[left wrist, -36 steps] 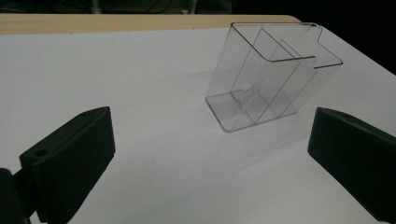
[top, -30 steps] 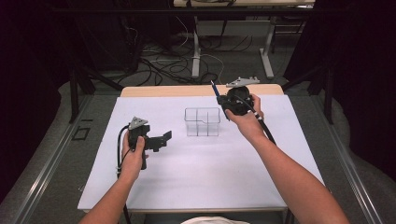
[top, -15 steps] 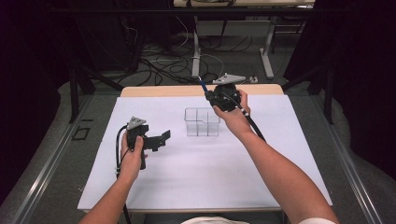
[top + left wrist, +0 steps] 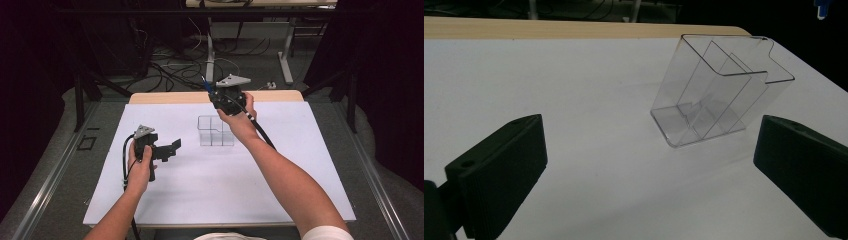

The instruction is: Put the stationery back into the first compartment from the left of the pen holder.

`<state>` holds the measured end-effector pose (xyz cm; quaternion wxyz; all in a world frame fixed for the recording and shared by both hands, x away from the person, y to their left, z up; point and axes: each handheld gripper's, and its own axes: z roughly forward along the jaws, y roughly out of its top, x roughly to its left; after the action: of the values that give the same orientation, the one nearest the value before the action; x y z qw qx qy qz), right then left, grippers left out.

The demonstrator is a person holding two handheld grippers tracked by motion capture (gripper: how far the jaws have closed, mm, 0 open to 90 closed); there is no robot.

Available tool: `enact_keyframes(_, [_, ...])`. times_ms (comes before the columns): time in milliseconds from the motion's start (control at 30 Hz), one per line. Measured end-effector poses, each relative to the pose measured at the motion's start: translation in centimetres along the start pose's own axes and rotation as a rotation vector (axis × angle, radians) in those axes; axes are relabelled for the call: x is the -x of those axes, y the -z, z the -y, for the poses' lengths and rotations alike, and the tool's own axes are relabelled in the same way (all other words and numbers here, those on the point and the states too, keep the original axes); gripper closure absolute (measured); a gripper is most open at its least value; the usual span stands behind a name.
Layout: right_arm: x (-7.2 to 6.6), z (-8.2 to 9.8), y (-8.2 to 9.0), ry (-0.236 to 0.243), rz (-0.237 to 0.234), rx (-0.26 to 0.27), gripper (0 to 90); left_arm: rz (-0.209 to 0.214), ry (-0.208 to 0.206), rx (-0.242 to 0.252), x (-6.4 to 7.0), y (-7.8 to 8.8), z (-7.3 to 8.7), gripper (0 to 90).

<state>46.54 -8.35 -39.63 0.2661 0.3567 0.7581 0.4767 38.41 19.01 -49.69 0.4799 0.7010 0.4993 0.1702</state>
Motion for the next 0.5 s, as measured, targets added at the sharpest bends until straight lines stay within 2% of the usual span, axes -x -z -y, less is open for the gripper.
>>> enact_keyframes(500, [-0.8, 0.4, -1.8, -0.038, -0.015, 0.010, 79.6, -0.007, 0.006, 0.009, -0.2, 0.0, 0.0, 0.6])
